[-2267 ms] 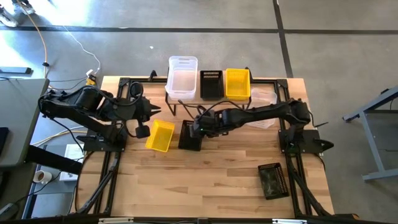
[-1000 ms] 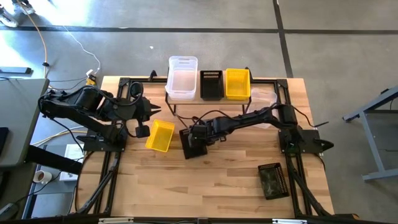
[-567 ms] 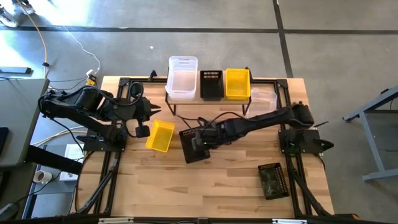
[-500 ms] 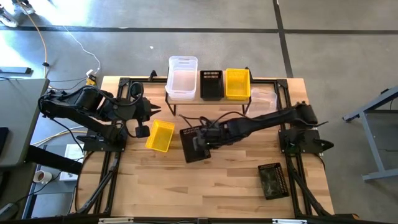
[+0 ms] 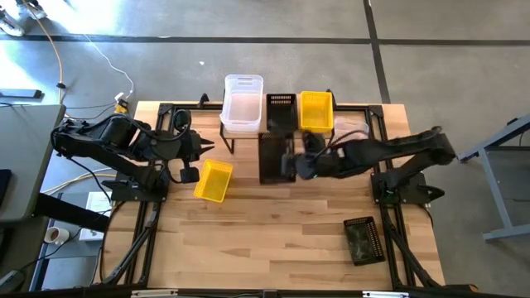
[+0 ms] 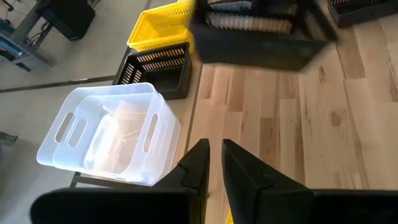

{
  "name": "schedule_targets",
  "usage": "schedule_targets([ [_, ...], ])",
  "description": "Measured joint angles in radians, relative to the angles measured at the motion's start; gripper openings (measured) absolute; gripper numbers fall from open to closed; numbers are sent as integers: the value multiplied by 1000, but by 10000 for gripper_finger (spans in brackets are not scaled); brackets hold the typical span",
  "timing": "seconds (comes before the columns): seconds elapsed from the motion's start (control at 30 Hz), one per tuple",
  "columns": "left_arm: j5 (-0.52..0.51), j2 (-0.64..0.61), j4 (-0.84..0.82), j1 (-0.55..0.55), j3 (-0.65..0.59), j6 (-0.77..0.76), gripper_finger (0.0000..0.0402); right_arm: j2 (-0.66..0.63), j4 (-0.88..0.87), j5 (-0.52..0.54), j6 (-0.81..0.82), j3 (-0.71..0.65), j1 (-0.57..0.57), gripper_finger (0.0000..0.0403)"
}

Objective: Stack baskets on shelf by color
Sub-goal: Stack the top black bin on top of the black bin

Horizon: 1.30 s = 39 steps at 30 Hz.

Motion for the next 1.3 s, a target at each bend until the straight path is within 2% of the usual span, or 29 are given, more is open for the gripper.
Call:
schedule_targets([
  [0.2, -2, 0, 0, 0, 0, 2, 35, -114, 10, 97, -169, 0, -103, 0],
  [0.33, -4, 0, 0, 0, 0, 2, 35, -179, 74, 112, -328, 0, -203, 0],
  [0.47, -4, 0, 0, 0, 0, 2, 35, -230, 180, 75, -490, 0, -317, 0],
  [0.6, -23, 0, 0, 0, 0, 2, 35, -248, 270, -26, -596, 0, -442, 0],
  [0.8, -35, 0, 1, 0, 0, 2, 35, -211, 281, -241, -596, 0, -611, 0],
  [0.93, -37, 0, 1, 6, 0, 2, 35, -166, 257, -364, -564, 0, -650, 0],
  [1.3, -24, 0, 0, 59, 0, -17, 35, -68, 104, -467, -440, 0, -651, 0],
])
